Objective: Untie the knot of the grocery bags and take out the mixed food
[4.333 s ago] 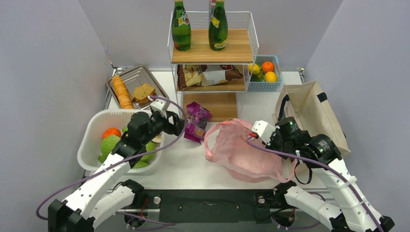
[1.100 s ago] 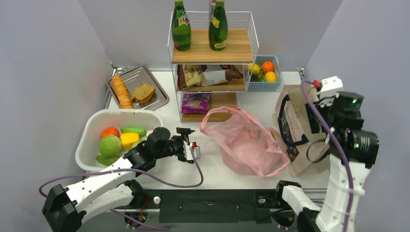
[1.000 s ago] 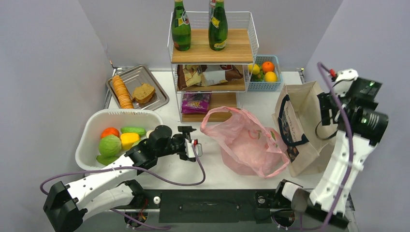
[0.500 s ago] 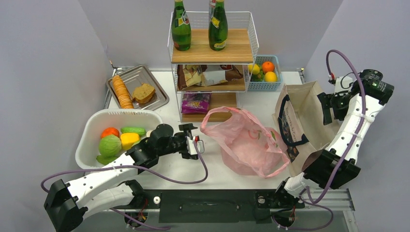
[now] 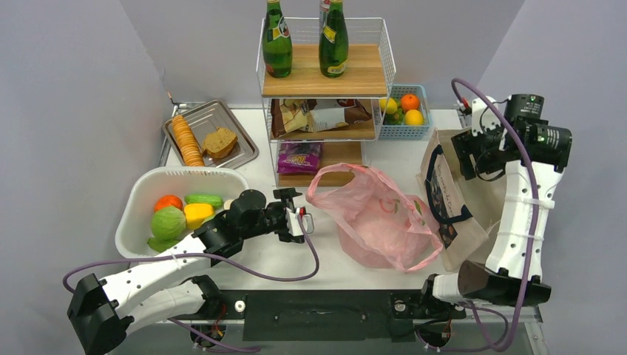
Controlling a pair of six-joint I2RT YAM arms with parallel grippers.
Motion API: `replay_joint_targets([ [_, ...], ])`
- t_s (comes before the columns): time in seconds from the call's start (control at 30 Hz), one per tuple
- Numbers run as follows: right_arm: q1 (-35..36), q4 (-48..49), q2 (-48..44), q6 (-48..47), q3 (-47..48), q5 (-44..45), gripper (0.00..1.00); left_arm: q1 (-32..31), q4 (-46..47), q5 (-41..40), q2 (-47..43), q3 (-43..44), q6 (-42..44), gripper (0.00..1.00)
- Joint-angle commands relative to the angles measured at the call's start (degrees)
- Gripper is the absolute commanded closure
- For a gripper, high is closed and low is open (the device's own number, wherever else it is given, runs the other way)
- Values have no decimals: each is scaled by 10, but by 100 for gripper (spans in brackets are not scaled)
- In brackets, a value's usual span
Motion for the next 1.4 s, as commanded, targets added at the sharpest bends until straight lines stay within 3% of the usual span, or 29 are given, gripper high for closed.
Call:
replay_joint_targets([
  [0.0,-22,14,-4,5,-97,57,36,-4,6,-14,-11,29,1,21],
  [0.27,-106,32,5,-59,-226,42,39,-4,-12,-20,-25,23,6,21],
  [0.53,-93,164,20,-37,-433,95,20,-4,-13,-20,-18,24,13,21],
  [0.97,-74,317,147,-23,-520,154,21,-5,-25,-22,-14,31,18,21],
  [1.1,-79,338,174,-26,-518,140,35,-5,-28,-23,-11,33,19,21],
  [1.17,-79,345,178,-19,-508,128,58,-4,-26,-23,-8,32,20,21],
  [1.2,-79,345,177,-16,-505,114,63,-4,-25,-23,-6,32,20,21],
  [1.23,-79,344,171,-13,-497,104,78,-4,-24,-23,-5,32,21,21],
  [1.3,-80,337,152,-13,-487,79,95,-5,-21,-22,-3,32,22,20],
  [1.37,-80,323,125,-18,-471,57,100,-4,-18,-22,-1,32,22,21],
])
